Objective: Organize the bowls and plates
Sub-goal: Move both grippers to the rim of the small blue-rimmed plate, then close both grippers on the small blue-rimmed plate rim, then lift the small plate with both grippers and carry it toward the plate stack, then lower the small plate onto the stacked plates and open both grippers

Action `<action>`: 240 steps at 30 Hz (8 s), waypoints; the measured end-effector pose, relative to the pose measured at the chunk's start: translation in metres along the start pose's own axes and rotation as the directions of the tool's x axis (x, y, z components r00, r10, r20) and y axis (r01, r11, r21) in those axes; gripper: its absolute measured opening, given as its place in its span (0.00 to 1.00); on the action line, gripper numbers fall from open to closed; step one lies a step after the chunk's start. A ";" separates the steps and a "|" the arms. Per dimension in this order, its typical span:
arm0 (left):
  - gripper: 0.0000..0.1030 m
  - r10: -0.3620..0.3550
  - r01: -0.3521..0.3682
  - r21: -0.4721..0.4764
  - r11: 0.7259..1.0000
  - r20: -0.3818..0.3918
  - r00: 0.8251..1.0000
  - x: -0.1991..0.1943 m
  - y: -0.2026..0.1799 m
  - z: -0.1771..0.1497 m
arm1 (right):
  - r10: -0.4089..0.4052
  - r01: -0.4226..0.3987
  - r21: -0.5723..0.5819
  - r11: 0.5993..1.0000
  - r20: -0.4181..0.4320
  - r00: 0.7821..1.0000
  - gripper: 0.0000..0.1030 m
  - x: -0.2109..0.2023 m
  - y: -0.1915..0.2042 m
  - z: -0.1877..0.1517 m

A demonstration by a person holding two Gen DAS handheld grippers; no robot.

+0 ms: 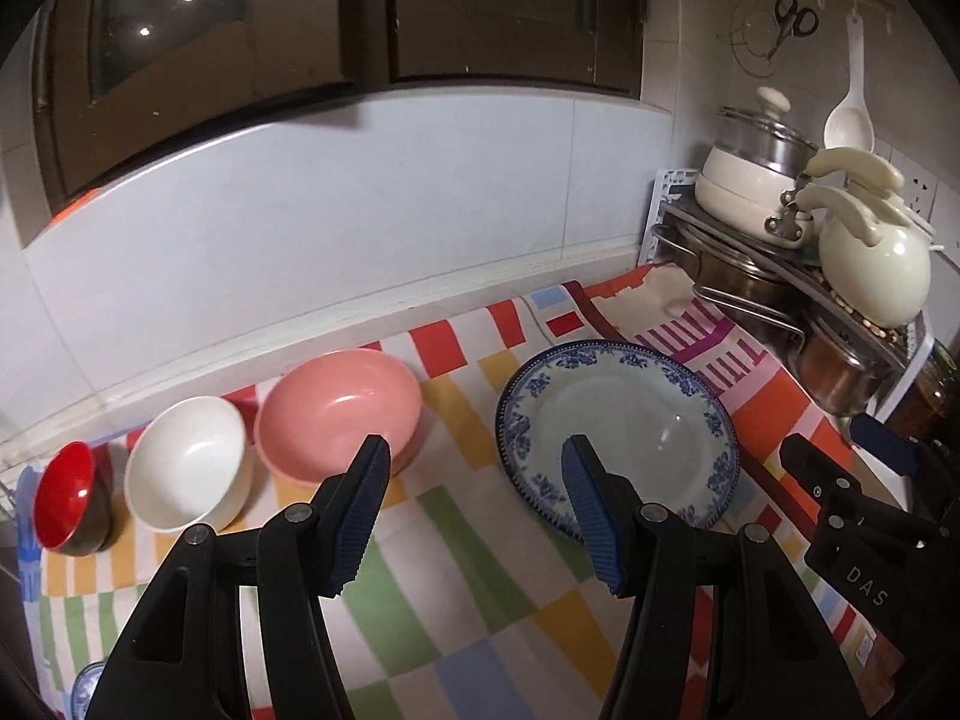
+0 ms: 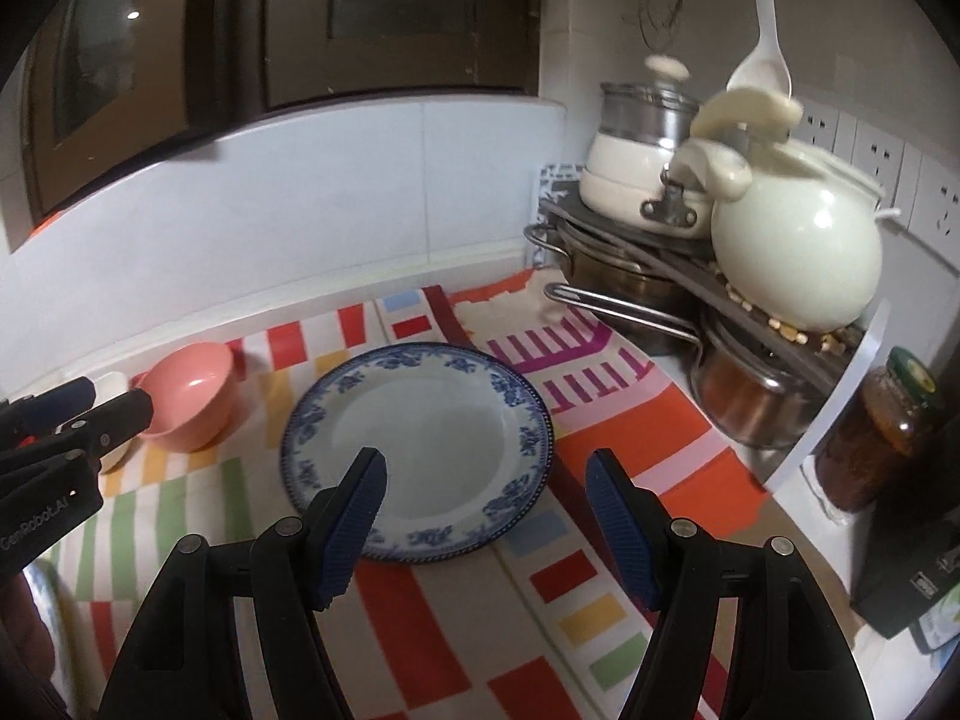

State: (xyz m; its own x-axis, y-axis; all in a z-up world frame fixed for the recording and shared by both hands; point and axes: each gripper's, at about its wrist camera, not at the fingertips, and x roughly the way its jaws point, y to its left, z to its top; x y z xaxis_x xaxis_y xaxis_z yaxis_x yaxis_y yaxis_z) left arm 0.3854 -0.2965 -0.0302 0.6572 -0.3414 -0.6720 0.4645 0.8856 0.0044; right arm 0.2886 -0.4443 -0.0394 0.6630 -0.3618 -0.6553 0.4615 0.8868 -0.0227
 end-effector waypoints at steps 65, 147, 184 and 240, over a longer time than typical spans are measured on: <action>0.34 0.020 -0.027 -0.032 0.999 -0.211 0.977 0.184 -0.036 -0.003 | 0.035 -0.023 0.068 0.997 -0.181 0.983 0.37 0.180 -0.043 -0.001; 0.34 0.211 -0.233 -0.159 0.959 -0.144 0.967 -0.109 0.127 -0.100 | 0.194 -0.231 -0.234 0.944 -0.169 0.966 0.36 -0.070 0.118 -0.038; 0.34 0.380 -0.485 -0.347 0.803 -0.330 0.864 -0.174 0.288 -0.209 | 0.371 -0.485 -0.409 0.773 -0.329 0.868 0.36 -0.091 0.313 -0.108; 0.53 0.346 -0.437 -0.281 0.855 -0.319 0.882 -0.155 0.278 -0.200 | 0.419 -0.517 -0.353 0.780 -0.320 0.850 0.53 -0.073 0.307 -0.120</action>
State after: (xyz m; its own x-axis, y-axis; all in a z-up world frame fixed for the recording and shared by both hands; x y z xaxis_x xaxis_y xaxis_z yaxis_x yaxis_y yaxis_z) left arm 0.2942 0.0657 -0.0726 0.5508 0.1058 -0.8279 -0.0569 0.9944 0.0892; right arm 0.3112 -0.1112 -0.0888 0.5682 0.1558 -0.8080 -0.1913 0.9800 0.0545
